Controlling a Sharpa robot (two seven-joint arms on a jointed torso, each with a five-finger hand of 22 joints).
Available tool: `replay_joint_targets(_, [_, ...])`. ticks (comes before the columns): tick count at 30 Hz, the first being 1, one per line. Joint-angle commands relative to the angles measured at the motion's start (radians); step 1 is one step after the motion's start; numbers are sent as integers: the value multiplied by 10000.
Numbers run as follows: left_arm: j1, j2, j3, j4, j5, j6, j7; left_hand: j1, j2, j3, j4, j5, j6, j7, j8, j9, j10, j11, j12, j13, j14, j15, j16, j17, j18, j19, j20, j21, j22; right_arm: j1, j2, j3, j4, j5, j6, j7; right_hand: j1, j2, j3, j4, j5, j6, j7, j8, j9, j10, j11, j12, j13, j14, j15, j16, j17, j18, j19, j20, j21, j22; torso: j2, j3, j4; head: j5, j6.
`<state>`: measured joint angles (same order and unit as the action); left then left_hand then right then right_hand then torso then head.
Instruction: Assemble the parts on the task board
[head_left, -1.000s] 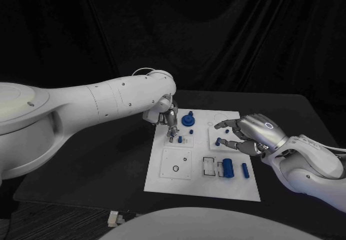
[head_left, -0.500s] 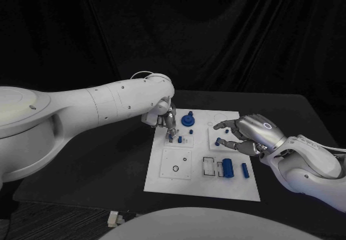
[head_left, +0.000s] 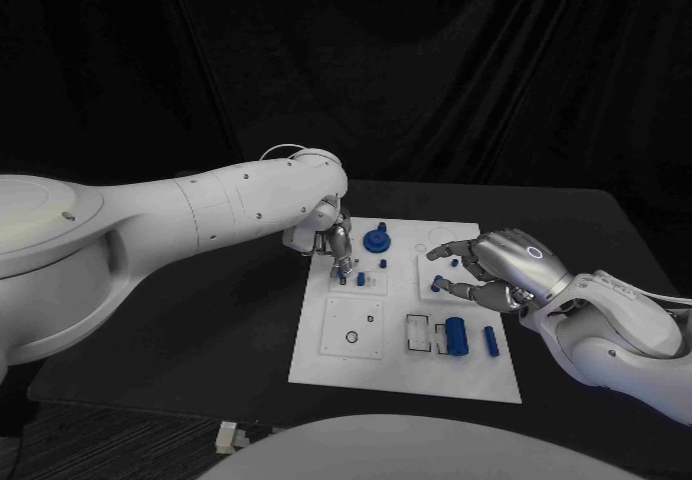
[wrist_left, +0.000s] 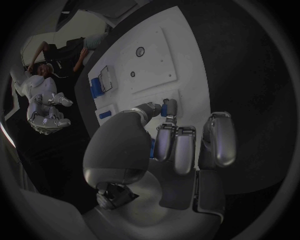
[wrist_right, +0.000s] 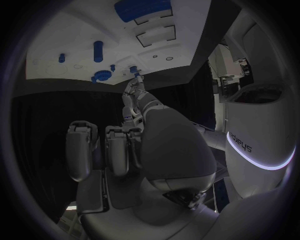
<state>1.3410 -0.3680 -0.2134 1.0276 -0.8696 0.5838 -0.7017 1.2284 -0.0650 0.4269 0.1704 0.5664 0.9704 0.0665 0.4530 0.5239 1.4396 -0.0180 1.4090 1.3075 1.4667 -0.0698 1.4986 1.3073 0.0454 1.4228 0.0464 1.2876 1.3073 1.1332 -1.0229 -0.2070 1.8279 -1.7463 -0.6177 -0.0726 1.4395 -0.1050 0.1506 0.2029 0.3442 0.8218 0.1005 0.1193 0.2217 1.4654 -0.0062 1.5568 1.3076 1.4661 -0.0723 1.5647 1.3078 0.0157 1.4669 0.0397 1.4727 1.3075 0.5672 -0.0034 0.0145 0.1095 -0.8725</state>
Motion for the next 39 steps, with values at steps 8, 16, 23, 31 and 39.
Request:
replay_joint_targets(8, [-87,-19,9,-30,65,-52,-519,-84,41,1531,-1586,45,172,-95,-20,14,98,1,39,798,514,13,55,1530,175,-25,-22,21,1805,-36,16,5,-22,-17,140,-103,84,-11,36,54,-2,83,-5,40,-17,816,56,-86,2251,988,88,-53,2368,120,480,76,-46,2265,-3,1,-4,12,-2])
replay_joint_targets(16, [-133,-52,9,16,65,-15,-520,-99,44,1537,-1599,50,179,-97,-25,19,94,0,33,792,508,12,47,1517,177,-29,-23,11,1802,-50,48,5,-47,-16,213,-159,114,2,55,63,-7,89,3,34,-29,758,62,-143,2159,984,92,-61,2349,124,471,81,-64,2259,1,1,2,13,-2])
replay_joint_targets(23, [-154,-60,9,19,65,-15,-517,-106,46,1542,-1610,53,183,-100,-29,23,94,-1,32,791,508,12,46,1515,178,-32,-24,6,1800,-61,68,5,-63,-16,299,-224,133,5,65,65,-6,91,8,30,-36,736,65,-165,2124,984,95,-61,2350,127,465,84,-75,2255,-1,-1,-1,-2,-2])
replay_joint_targets(31, [-179,-58,9,10,65,-33,-510,-115,49,1546,-1619,53,187,-102,-32,27,86,0,22,779,503,12,40,1506,181,-38,-24,-7,1797,-82,92,5,-88,-16,368,-275,167,9,82,70,0,94,17,23,-49,678,70,-223,2032,981,100,-67,2336,132,455,88,-95,2249,-2,1,-2,4,-2])
replay_joint_targets(39, [-218,-73,8,52,65,6,-502,-127,50,1550,-1629,53,192,-104,-36,31,77,2,10,766,497,13,32,1493,186,-51,-25,-30,1790,-106,102,5,-107,-15,427,-329,180,13,90,74,2,96,21,19,-56,653,73,-250,1991,977,102,-75,2317,138,443,91,-120,2240,0,0,-2,1,-2])
